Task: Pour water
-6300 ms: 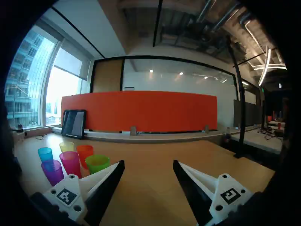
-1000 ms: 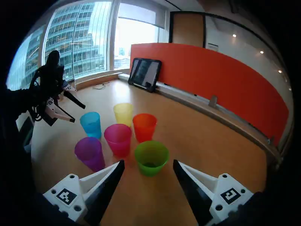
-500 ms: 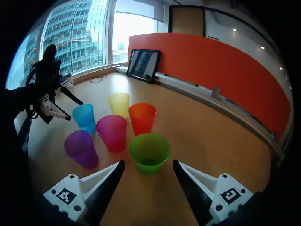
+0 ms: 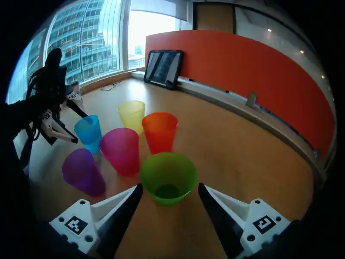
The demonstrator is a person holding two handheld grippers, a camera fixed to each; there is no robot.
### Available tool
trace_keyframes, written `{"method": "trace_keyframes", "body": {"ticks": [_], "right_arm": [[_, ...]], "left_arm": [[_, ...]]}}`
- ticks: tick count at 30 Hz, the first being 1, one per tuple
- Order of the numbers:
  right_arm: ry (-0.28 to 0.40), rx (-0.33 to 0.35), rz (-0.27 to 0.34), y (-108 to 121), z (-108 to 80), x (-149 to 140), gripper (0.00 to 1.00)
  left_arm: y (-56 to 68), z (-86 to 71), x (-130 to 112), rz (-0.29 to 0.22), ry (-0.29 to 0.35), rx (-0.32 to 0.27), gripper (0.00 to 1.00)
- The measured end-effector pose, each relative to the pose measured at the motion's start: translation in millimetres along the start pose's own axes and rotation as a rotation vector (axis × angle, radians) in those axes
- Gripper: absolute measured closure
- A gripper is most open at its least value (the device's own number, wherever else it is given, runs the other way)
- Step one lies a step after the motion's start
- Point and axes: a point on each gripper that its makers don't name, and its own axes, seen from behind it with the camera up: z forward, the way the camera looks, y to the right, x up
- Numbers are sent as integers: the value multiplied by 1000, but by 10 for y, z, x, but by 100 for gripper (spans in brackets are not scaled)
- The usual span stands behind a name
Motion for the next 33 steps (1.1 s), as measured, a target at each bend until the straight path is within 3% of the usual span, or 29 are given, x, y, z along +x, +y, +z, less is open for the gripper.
{"method": "trace_keyframes", "body": {"ticks": [16,20,24,33], "right_arm": [[11,12,5,6,123,101,0],[12,12,3,7,118,111,0],[13,12,3,2,115,120,0],[11,4,2,30,147,106,0]], "left_arm": [[13,154,61,10,-4,2,1],[6,145,85,10,4,7,4],[29,151,75,-3,2,-7,13],[27,141,76,-7,5,-3,14]]}}
